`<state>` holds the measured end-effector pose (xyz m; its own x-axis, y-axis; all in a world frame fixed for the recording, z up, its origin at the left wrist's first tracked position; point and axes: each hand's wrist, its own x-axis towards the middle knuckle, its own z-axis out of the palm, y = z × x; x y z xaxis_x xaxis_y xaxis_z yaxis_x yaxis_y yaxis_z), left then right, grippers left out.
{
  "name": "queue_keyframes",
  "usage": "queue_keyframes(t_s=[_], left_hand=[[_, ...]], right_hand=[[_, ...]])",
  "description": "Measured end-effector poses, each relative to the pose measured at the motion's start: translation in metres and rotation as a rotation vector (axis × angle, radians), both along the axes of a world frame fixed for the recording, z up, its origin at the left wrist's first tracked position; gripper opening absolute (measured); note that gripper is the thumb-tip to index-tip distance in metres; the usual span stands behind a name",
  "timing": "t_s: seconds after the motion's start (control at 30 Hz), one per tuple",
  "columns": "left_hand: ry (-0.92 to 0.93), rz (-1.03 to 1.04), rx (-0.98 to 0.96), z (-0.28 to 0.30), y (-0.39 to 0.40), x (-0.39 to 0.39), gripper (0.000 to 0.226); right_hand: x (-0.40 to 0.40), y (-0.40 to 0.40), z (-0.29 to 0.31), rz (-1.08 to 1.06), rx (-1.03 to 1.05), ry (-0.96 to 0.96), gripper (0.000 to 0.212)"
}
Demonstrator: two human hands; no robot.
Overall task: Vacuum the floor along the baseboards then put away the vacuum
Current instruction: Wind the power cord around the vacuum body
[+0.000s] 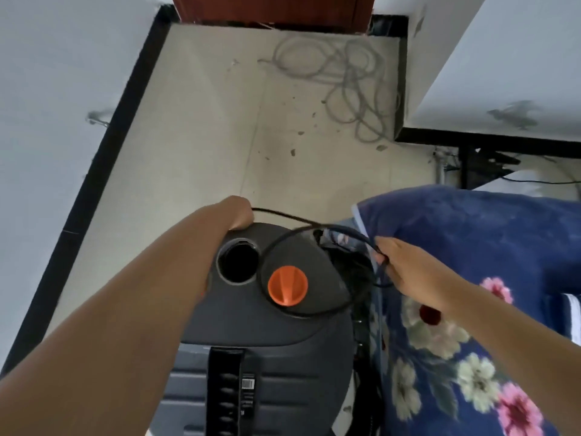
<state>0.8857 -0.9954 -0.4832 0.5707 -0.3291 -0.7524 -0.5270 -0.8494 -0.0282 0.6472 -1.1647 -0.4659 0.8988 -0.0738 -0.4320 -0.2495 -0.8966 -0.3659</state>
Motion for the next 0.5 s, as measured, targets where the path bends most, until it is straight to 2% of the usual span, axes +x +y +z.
queue_keyframes(t_s=[0.1,0.17,0.2,0.27,0.33,0.43,0.5], left_hand=[[0.120,-0.086,0.082,-0.005,-0.023,-0.010,0.042],[0.072,-0.165,0.142,-0.006,-0.030,-0.015,0.039],[-0.010,-0.214,0.145,-0.004,-0.033,-0.018,0.037],[-0.199,-0.294,0.042,0.006,-0.035,-0.026,0.033],[-0.230,-0.316,-0.091,0.017,-0.027,-0.034,0.034],[-0.148,-0.257,-0.266,0.040,0.006,-0.048,0.035],[-0.107,-0.231,-0.399,0.055,0.037,-0.061,0.033]], right_hand=[[-0.033,0.004,-0.007,0.106,-0.014,0.124,0.015],[-0.050,0.017,-0.015,0.148,0.028,0.126,0.015],[-0.057,0.024,-0.018,0.150,0.059,0.126,0.012],[-0.066,0.033,-0.023,0.057,0.083,0.108,0.021],[-0.079,0.043,-0.026,-0.019,0.092,0.126,0.036],[-0.094,0.064,-0.016,-0.003,0.048,-0.075,0.025],[-0.105,0.082,-0.008,0.063,0.022,-0.243,0.009]])
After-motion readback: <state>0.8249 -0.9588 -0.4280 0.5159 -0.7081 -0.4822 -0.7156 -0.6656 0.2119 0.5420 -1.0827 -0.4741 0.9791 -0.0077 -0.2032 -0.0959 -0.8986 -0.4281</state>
